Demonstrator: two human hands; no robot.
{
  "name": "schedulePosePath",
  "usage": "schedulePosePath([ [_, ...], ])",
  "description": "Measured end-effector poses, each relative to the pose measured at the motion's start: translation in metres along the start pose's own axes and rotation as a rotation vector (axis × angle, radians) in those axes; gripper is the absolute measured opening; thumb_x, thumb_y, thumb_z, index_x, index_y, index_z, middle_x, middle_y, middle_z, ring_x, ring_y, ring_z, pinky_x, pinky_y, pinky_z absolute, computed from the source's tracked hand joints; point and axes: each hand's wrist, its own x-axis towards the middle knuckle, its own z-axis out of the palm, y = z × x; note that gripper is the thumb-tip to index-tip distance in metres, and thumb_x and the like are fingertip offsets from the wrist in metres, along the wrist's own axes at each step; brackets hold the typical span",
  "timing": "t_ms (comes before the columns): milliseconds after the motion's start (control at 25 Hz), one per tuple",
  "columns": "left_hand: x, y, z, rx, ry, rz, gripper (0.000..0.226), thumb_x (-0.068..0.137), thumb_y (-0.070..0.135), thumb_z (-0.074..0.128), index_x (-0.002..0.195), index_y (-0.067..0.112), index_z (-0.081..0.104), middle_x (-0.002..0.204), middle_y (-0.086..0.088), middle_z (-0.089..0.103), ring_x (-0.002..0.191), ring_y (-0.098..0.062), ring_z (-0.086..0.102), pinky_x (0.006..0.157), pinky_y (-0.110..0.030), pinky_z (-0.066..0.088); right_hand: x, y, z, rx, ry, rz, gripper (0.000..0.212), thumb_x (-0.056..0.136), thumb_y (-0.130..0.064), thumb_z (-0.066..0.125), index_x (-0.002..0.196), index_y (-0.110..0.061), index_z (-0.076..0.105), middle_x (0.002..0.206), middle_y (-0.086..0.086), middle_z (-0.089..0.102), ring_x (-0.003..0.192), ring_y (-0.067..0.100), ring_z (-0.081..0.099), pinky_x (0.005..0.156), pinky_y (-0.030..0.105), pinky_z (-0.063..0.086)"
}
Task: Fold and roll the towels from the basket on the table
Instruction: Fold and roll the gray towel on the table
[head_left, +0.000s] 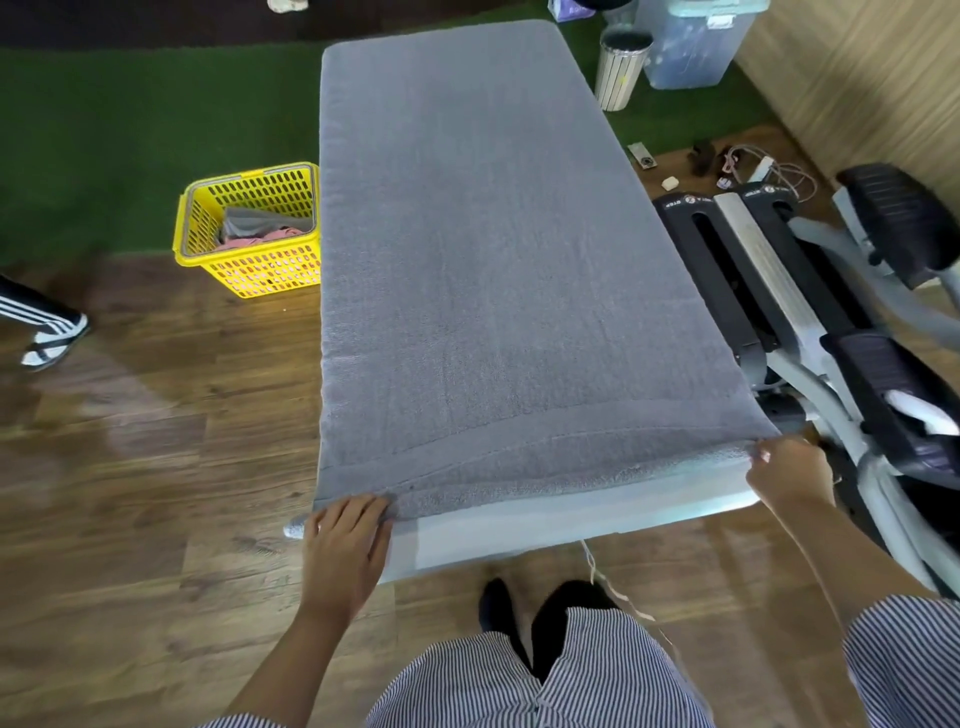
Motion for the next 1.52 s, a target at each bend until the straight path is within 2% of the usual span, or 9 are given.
schedulePosePath([
  [280, 0.003, 0.000, -0.002, 0.016, -0.031, -0.008, 0.037, 0.089, 0.037, 0.043, 0.106, 0.019, 0.070, 0.102, 0.007, 0.066, 0.095, -0.015, 0.057, 0.083, -0.034, 0.037, -0.004, -0.002, -0.002, 0.024, -0.014, -0.002, 0.018, 0.086, -0.001, 0.054, 0.097, 0.000, 0.069, 0.104, 0.028, 0.061, 0.096, 0.042, 0.057, 0.076, 0.042, 0.050],
  [560, 0.002, 0.014, 0.003, 0.067, 0.023, 0.000, 0.036, 0.085, 0.039, 0.046, 0.098, 0.015, 0.069, 0.101, 0.002, 0.067, 0.091, -0.019, 0.058, 0.081, -0.040, 0.036, -0.002, 0.004, 0.000, 0.009, -0.013, -0.036, 0.023, 0.088, -0.007, 0.053, 0.106, 0.001, 0.066, 0.116, 0.032, 0.056, 0.096, 0.043, 0.059, 0.080, 0.043, 0.050],
  [680, 0.004, 0.026, 0.006, 0.070, 0.059, -0.002, 0.035, 0.086, 0.038, 0.047, 0.099, 0.016, 0.069, 0.102, 0.002, 0.067, 0.094, -0.018, 0.055, 0.083, -0.040, 0.037, 0.000, 0.007, 0.002, 0.007, -0.035, -0.040, 0.022, 0.086, -0.008, 0.054, 0.102, 0.002, 0.065, 0.108, 0.028, 0.060, 0.092, 0.041, 0.060, 0.077, 0.040, 0.050],
  [880, 0.005, 0.050, 0.012, 0.113, 0.108, -0.075, 0.030, 0.090, 0.032, 0.046, 0.100, 0.017, 0.070, 0.101, 0.003, 0.068, 0.094, -0.020, 0.059, 0.083, -0.041, 0.039, 0.007, 0.011, -0.002, -0.052, -0.133, -0.213, 0.025, 0.084, -0.002, 0.051, 0.108, 0.001, 0.058, 0.113, 0.019, 0.055, 0.097, 0.037, 0.057, 0.077, 0.038, 0.048],
  [1040, 0.007, 0.064, 0.016, 0.203, 0.103, -0.238, 0.032, 0.088, 0.025, 0.044, 0.102, 0.016, 0.072, 0.098, 0.001, 0.070, 0.090, -0.024, 0.065, 0.082, -0.044, 0.039, 0.005, 0.039, 0.000, -0.030, -0.069, -0.583, 0.033, 0.068, 0.013, 0.068, 0.098, -0.001, 0.064, 0.096, 0.013, 0.062, 0.062, 0.030, 0.062, 0.046, 0.026, 0.040],
  [1160, 0.006, 0.074, 0.018, 0.275, 0.087, -0.322, 0.035, 0.081, 0.015, 0.041, 0.100, 0.018, 0.070, 0.093, 0.001, 0.068, 0.086, -0.024, 0.066, 0.081, -0.046, 0.038, 0.016, 0.058, -0.001, 0.059, -0.122, -0.588, 0.023, 0.081, 0.007, 0.058, 0.099, -0.006, 0.063, 0.097, 0.006, 0.061, 0.067, 0.026, 0.060, 0.053, 0.026, 0.040],
  [1320, 0.008, 0.078, 0.017, 0.339, -0.004, -0.292, 0.038, 0.068, 0.008, 0.038, 0.088, 0.017, 0.068, 0.078, 0.001, 0.063, 0.074, -0.027, 0.063, 0.075, -0.046, 0.037, 0.028, 0.061, -0.011, 0.132, -0.178, -0.643, 0.010, 0.082, -0.002, 0.057, 0.085, -0.010, 0.064, 0.080, 0.000, 0.058, 0.076, 0.019, 0.054, 0.064, 0.025, 0.037],
  [1440, 0.011, 0.084, 0.015, 0.317, 0.036, -0.292, 0.029, 0.076, 0.011, 0.039, 0.085, 0.015, 0.066, 0.077, -0.001, 0.061, 0.070, -0.029, 0.062, 0.068, -0.045, 0.040, 0.037, 0.066, -0.008, 0.155, -0.199, -0.658, 0.006, 0.082, -0.008, 0.057, 0.084, -0.012, 0.061, 0.081, -0.002, 0.056, 0.077, 0.020, 0.053, 0.064, 0.030, 0.043],
  [1520, 0.017, 0.090, 0.012, 0.316, 0.074, -0.388, 0.023, 0.086, 0.020, 0.042, 0.088, 0.012, 0.064, 0.083, -0.006, 0.062, 0.072, -0.032, 0.062, 0.070, -0.047, 0.041, 0.037, 0.065, -0.005, 0.183, -0.152, -0.669, 0.010, 0.082, -0.006, 0.059, 0.088, -0.013, 0.057, 0.088, -0.002, 0.053, 0.076, 0.022, 0.053, 0.059, 0.028, 0.045],
])
